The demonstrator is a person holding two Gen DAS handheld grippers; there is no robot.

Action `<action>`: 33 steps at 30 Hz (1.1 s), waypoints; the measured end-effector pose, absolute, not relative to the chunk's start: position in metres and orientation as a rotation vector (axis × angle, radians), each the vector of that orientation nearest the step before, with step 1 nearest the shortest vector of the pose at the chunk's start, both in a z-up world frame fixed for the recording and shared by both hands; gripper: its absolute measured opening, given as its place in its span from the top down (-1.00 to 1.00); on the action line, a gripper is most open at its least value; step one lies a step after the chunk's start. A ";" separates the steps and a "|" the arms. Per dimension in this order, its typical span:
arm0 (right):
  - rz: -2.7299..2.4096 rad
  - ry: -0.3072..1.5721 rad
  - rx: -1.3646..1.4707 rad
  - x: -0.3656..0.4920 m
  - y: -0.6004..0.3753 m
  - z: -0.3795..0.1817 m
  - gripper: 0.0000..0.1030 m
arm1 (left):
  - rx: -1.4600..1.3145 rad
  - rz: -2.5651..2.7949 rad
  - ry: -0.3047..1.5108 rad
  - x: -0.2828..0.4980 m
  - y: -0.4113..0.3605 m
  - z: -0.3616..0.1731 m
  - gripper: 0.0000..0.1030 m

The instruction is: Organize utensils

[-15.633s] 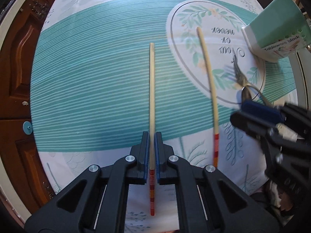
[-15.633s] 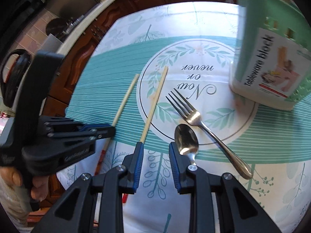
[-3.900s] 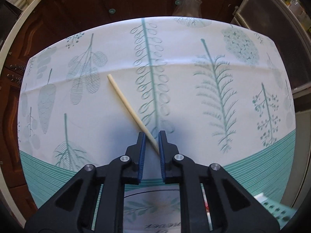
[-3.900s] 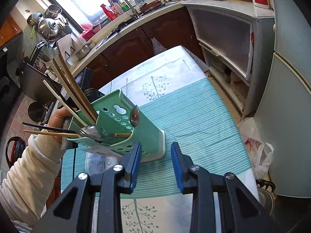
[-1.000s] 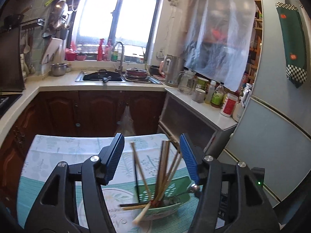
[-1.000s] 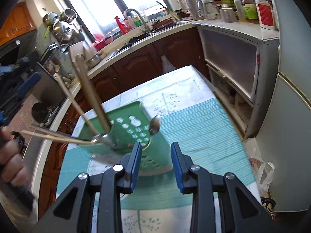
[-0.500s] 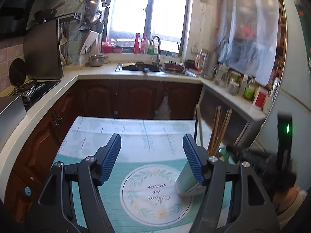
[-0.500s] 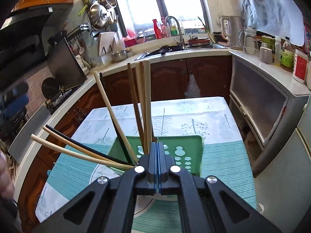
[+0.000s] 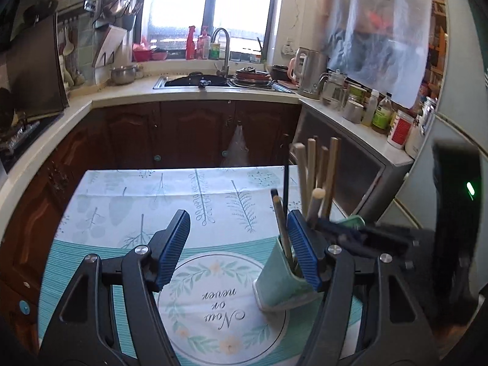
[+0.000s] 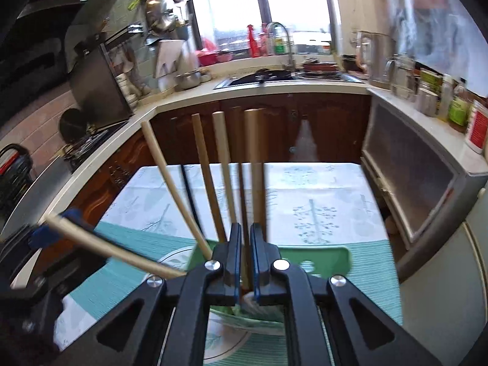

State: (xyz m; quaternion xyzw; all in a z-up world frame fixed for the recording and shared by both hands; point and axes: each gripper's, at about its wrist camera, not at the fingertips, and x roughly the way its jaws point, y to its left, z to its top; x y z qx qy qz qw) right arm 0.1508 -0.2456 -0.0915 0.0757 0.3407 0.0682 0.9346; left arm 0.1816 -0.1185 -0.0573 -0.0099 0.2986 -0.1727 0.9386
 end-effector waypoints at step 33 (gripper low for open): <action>-0.064 0.647 0.190 0.152 -0.267 -0.088 0.87 | -0.202 -0.265 0.674 0.146 -0.038 -0.051 -0.23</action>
